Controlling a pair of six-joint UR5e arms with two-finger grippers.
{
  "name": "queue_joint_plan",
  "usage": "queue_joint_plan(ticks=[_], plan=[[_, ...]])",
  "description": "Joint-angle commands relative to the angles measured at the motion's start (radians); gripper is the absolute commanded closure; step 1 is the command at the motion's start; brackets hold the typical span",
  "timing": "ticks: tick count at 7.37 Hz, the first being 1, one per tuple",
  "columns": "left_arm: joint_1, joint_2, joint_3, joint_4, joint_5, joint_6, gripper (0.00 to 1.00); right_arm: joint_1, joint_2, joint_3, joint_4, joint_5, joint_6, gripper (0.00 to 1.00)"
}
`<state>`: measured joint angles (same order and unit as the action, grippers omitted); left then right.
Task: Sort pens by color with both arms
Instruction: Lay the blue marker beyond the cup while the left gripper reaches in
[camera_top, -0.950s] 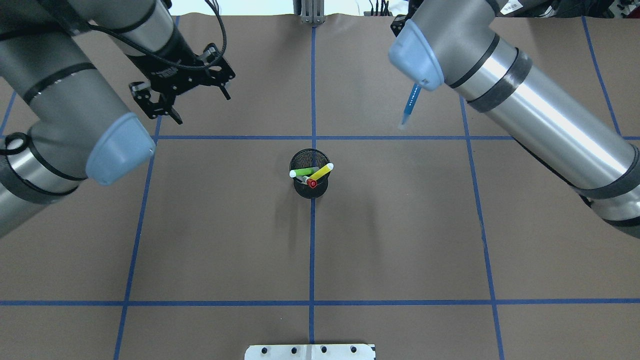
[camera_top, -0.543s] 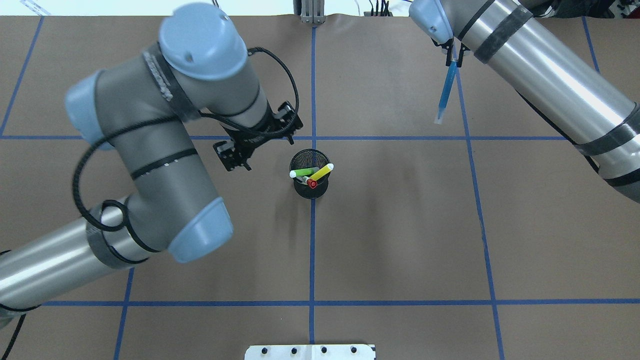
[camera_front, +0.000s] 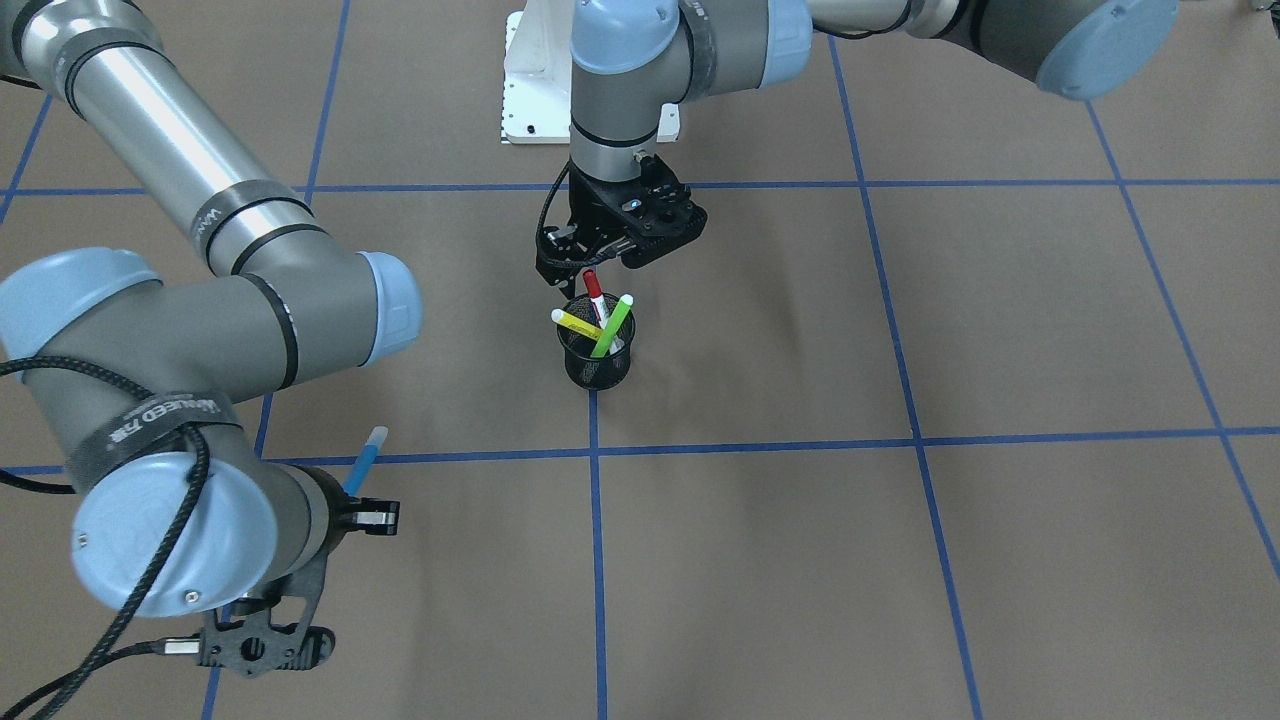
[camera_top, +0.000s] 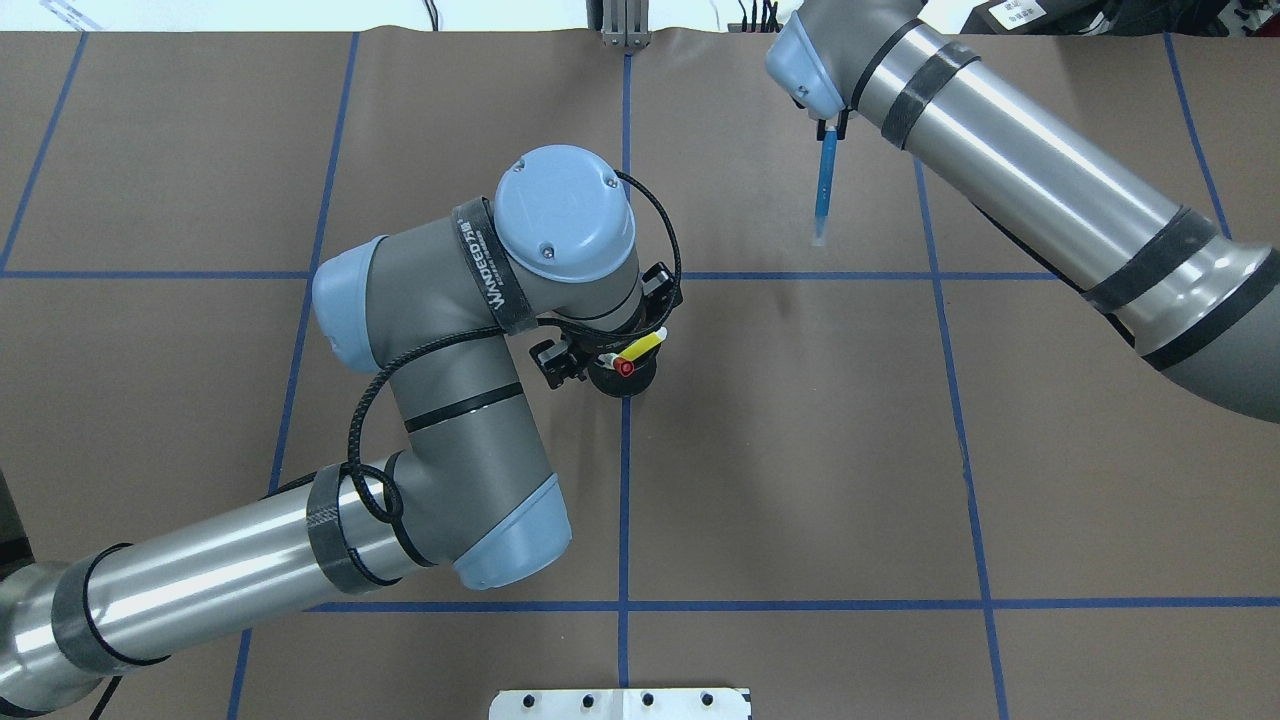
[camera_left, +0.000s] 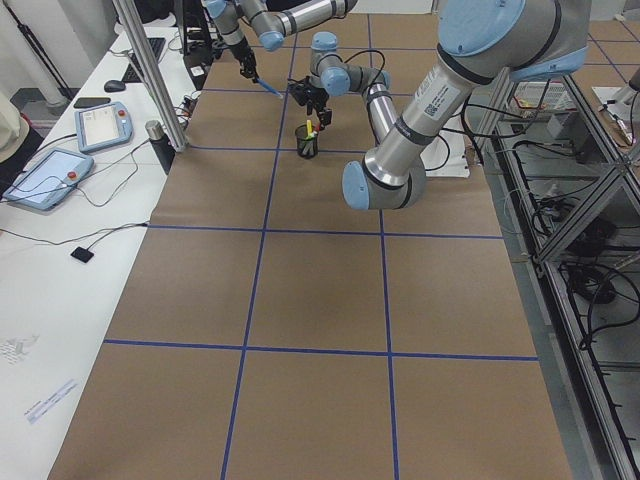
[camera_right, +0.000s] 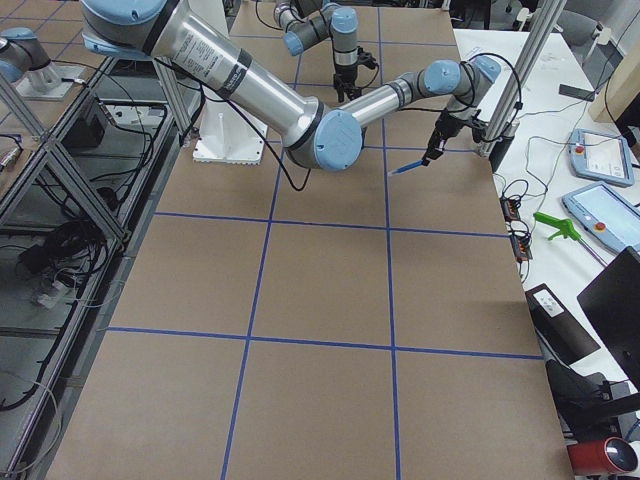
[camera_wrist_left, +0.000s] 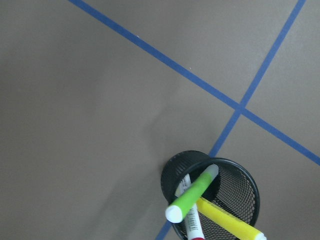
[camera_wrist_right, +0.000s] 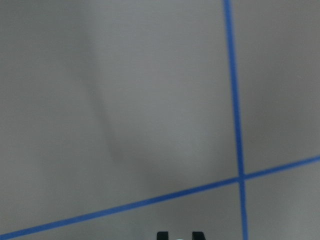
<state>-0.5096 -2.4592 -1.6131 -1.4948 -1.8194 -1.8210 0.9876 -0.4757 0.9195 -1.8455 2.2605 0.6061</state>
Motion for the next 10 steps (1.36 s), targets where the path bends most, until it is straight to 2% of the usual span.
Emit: queue_joint_plan(ticks=[1, 4, 5, 7, 8, 9, 10], plan=[[0.016, -0.003, 0.022, -0.019, 0.026, 0.002, 0.21, -0.044, -0.003, -0.013, 0.068, -0.006, 0.001, 0.82], [0.032, 0.009, 0.021, -0.018, 0.029, 0.02, 0.34, -0.055, -0.024, -0.014, 0.077, 0.001, 0.009, 0.79], [0.033, 0.009, 0.018, -0.018, 0.029, 0.022, 0.43, -0.058, -0.023, -0.014, 0.077, 0.008, 0.035, 0.79], [0.033, 0.011, 0.018, -0.018, 0.029, 0.025, 0.74, -0.063, -0.024, -0.014, 0.077, 0.034, 0.044, 0.75], [0.033, 0.011, 0.016, -0.018, 0.029, 0.026, 0.92, -0.067, -0.024, -0.013, 0.078, 0.024, 0.044, 0.31], [0.033, 0.011, 0.015, -0.018, 0.029, 0.026, 1.0, -0.076, -0.026, 0.004, 0.08, -0.042, 0.044, 0.0], [0.031, 0.008, 0.007, -0.016, 0.029, 0.032, 1.0, -0.095, -0.026, 0.016, 0.101, -0.071, 0.049, 0.0]])
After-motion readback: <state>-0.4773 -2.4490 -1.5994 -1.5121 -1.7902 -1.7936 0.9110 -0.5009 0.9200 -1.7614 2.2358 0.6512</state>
